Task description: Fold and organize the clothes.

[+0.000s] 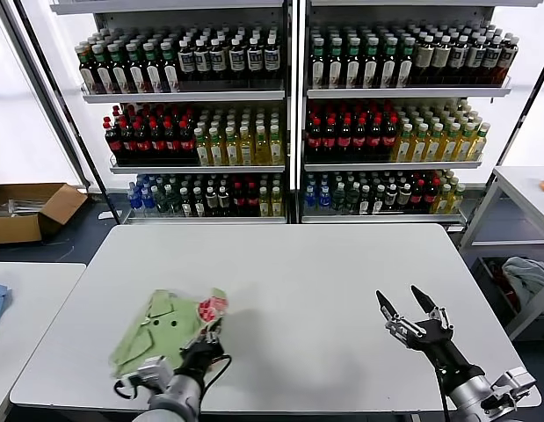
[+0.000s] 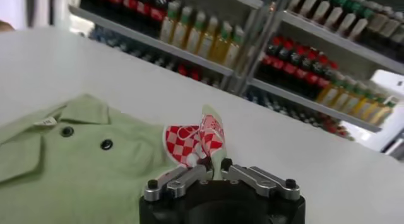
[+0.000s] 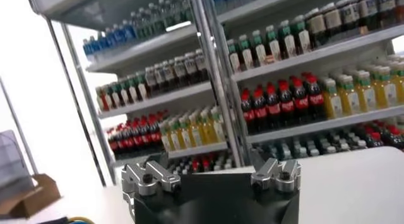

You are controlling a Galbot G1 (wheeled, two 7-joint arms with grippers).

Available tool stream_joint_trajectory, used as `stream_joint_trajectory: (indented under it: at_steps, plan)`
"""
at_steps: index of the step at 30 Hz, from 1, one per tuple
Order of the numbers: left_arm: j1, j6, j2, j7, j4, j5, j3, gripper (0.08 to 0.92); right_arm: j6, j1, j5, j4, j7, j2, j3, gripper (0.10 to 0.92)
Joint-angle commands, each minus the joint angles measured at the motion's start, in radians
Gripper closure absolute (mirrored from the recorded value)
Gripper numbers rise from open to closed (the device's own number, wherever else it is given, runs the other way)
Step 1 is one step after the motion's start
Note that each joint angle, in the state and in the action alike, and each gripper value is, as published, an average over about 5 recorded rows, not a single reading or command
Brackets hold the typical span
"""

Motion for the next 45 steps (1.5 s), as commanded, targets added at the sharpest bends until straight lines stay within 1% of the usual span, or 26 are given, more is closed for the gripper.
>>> stream_joint_trajectory:
  at_steps: [1, 3, 6, 9, 12, 17, 20, 24, 26, 29, 33, 36, 41, 45]
  plan:
    - [-0.245, 0.028, -0.039, -0.128, 0.067, -0.245, 0.178, 0.890, -0.057, -0.007, -0.117, 0.022, 0.058, 0.002, -0.072, 0.203]
    - [-0.258, 0.028, -0.032, -0.132, 0.063, -0.314, 0.161, 0.888, -0.069, 0.011, -0.140, 0.020, 0.080, 0.001, -0.111, 0.203]
    - [-0.261, 0.021, -0.021, -0.121, 0.044, -0.394, 0.131, 0.850, -0.093, 0.046, -0.151, 0.015, 0.110, -0.007, -0.171, 0.203]
    - [-0.237, 0.021, 0.009, -0.080, -0.005, -0.467, 0.074, 0.772, -0.121, 0.100, -0.135, -0.005, 0.137, -0.021, -0.243, 0.203]
    - [-0.197, 0.027, 0.052, -0.038, -0.060, -0.529, -0.014, 0.685, -0.144, 0.168, -0.125, -0.044, 0.155, -0.036, -0.337, 0.203]
    - [-0.150, 0.040, 0.116, -0.006, -0.112, -0.590, -0.182, 0.538, -0.202, 0.314, -0.136, -0.144, 0.211, -0.027, -0.520, 0.203]
    - [-0.111, 0.047, 0.154, 0.040, -0.117, -0.538, -0.277, 0.451, -0.262, 0.436, -0.140, -0.224, 0.262, 0.007, -0.652, 0.203]
    - [-0.031, 0.038, 0.180, 0.155, -0.122, -0.391, -0.379, 0.339, -0.334, 0.560, -0.117, -0.358, 0.315, 0.057, -0.794, 0.203]
    - [0.003, 0.034, 0.176, 0.177, -0.134, -0.367, -0.418, 0.278, -0.358, 0.608, -0.107, -0.423, 0.334, 0.077, -0.840, 0.203]
    - [0.036, 0.031, 0.159, 0.178, -0.151, -0.367, -0.452, 0.208, -0.375, 0.660, -0.105, -0.489, 0.347, 0.098, -0.887, 0.203]
    - [0.055, 0.031, 0.137, 0.171, -0.161, -0.375, -0.474, 0.180, -0.380, 0.700, -0.069, -0.513, 0.390, 0.116, -0.919, 0.203]
    - [0.051, 0.036, 0.126, 0.154, -0.164, -0.398, -0.493, 0.178, -0.381, 0.711, -0.007, -0.482, 0.445, 0.114, -0.927, 0.238]
    - [0.046, 0.044, 0.118, 0.138, -0.167, -0.437, -0.511, 0.177, -0.382, 0.700, 0.037, -0.435, 0.491, 0.081, -0.918, 0.380]
    - [0.035, 0.064, 0.119, 0.113, -0.166, -0.493, -0.506, 0.177, -0.383, 0.673, 0.030, -0.418, 0.467, 0.053, -0.899, 0.492]
